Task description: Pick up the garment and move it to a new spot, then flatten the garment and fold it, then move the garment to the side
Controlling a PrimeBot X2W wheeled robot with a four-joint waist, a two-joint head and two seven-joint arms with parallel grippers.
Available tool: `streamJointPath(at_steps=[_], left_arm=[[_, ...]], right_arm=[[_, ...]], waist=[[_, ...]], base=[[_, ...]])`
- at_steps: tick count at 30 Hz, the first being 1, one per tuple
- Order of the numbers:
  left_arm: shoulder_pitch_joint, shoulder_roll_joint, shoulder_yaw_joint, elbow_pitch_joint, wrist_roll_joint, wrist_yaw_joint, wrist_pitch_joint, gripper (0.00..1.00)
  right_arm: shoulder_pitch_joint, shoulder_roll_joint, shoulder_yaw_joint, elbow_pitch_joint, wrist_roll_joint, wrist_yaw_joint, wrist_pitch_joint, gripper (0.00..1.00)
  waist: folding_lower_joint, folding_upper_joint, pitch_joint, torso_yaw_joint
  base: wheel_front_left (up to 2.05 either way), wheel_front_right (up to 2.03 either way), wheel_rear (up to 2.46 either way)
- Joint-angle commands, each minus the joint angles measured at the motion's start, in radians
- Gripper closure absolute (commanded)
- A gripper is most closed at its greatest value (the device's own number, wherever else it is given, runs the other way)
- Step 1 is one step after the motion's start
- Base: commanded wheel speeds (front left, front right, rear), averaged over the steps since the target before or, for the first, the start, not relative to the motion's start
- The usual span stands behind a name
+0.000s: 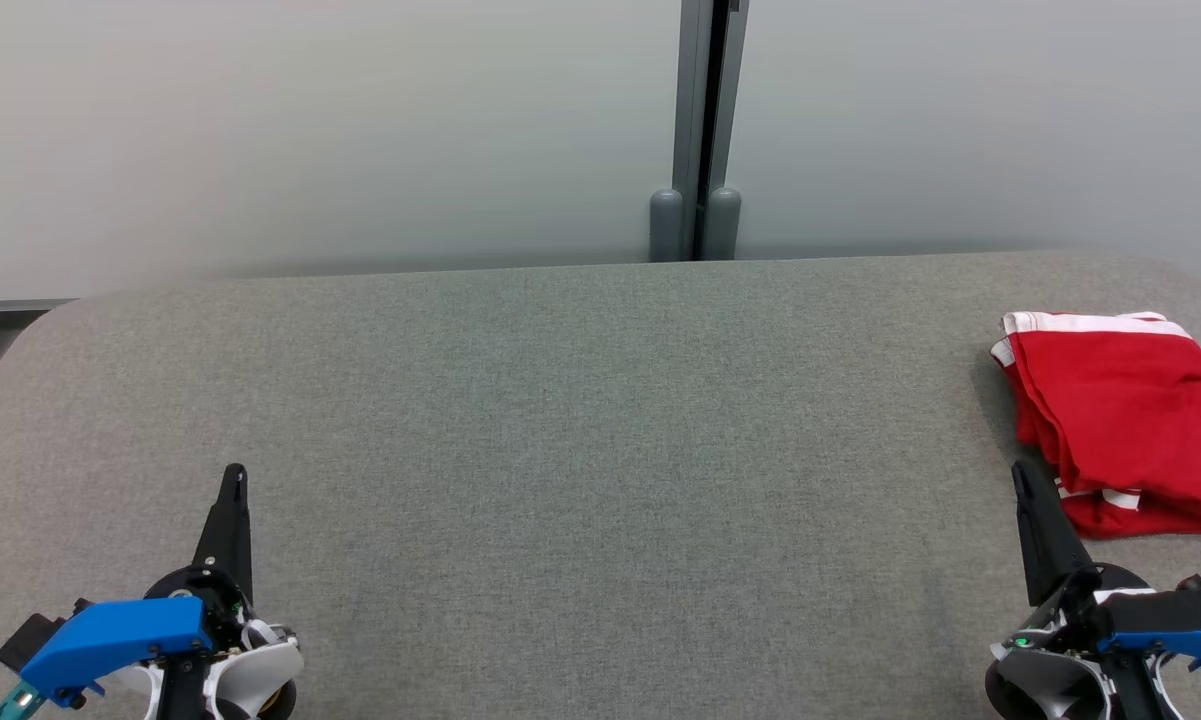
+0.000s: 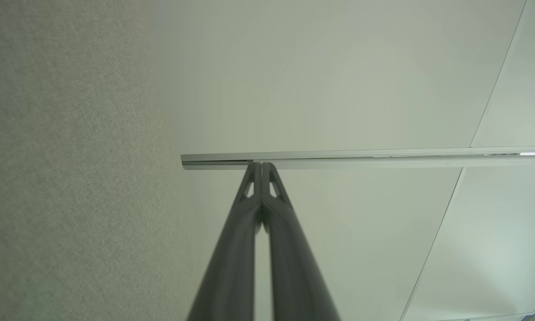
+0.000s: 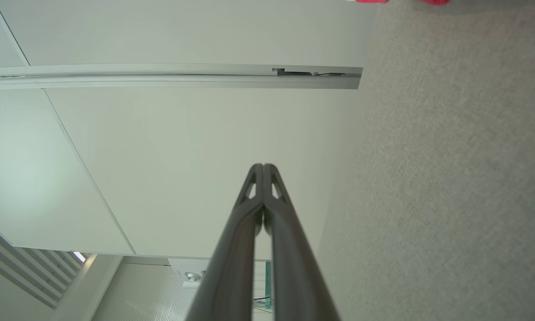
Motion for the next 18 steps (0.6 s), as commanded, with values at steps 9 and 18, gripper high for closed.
streamJointPath(at_steps=[9,18], left_arm=[[-0.009,-0.002,0.002,-0.004,-0.002,-0.009,0.004,1.00],[-0.009,-0.002,0.002,-0.004,-0.002,-0.009,0.004,1.00]], right_arm=[[-0.014,-0.007,-0.002,0.002,0.003,0.000,0.003,1.00],[-0.014,-0.007,-0.002,0.002,0.003,0.000,0.003,1.00]], waist=[[0.0001,0.0000,0.000,0.000],[0.0001,0.0000,0.000,0.000]], base=[[0.00,0.00,0.00],[0.00,0.00,0.00]])
